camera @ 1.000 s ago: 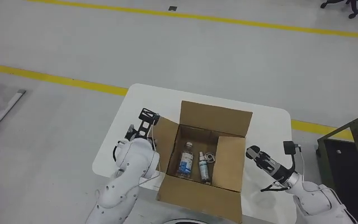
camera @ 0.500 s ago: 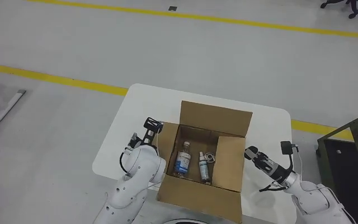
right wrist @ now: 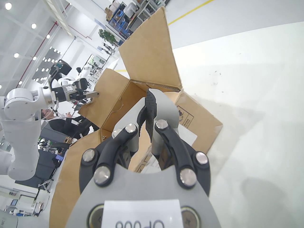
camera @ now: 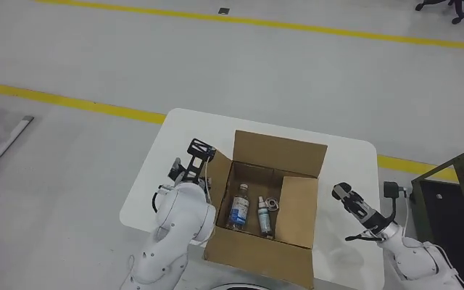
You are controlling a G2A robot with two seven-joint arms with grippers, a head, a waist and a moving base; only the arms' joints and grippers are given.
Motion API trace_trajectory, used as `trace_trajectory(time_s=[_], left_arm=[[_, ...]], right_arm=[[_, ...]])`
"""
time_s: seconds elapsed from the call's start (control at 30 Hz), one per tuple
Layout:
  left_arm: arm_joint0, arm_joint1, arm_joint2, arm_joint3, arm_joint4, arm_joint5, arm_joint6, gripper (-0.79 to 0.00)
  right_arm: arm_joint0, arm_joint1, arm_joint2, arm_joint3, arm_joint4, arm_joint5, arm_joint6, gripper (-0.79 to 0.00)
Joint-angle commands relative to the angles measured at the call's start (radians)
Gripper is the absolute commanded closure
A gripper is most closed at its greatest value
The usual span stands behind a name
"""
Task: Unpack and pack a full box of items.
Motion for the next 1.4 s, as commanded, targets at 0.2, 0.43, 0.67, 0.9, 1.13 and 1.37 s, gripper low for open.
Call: trace_trajectory(time_s=[0.2, 0.43, 0.67, 0.9, 1.13, 1.37], left_arm=[[-0.013, -0.02, 0.033, -0.097, -0.282, -0.063, 0.031, -0.785], [-0.053, -0.041, 0.064, -0.01, -0.627, -0.113, 0.102, -0.785], [-0.106, -0.056, 0.115, 0.158, -0.893, -0.178, 0.108, -0.785], [-0.106, -0.056, 0.115, 0.158, -0.893, -0.178, 0.108, -0.785], [-0.082, -0.055, 0.109, 0.17, -0.908, -0.16, 0.159, -0.785], [-0.096, -0.072, 0.143, 0.294, -1.051, -0.078, 0.272, -0.785]], right_arm=[[-0.027, -0.004, 0.022, -0.007, -0.004, 0.016, -0.021, 0.0], [-0.042, -0.007, 0.035, -0.014, -0.018, 0.025, -0.028, 0.0], [-0.061, -0.011, 0.045, -0.021, -0.041, 0.027, -0.038, 0.0], [-0.072, -0.015, 0.052, -0.02, -0.049, 0.025, -0.046, 0.0], [-0.069, -0.019, 0.041, -0.024, -0.069, 0.027, -0.03, 0.0], [-0.055, -0.022, 0.034, -0.023, -0.078, 0.027, -0.014, 0.0]])
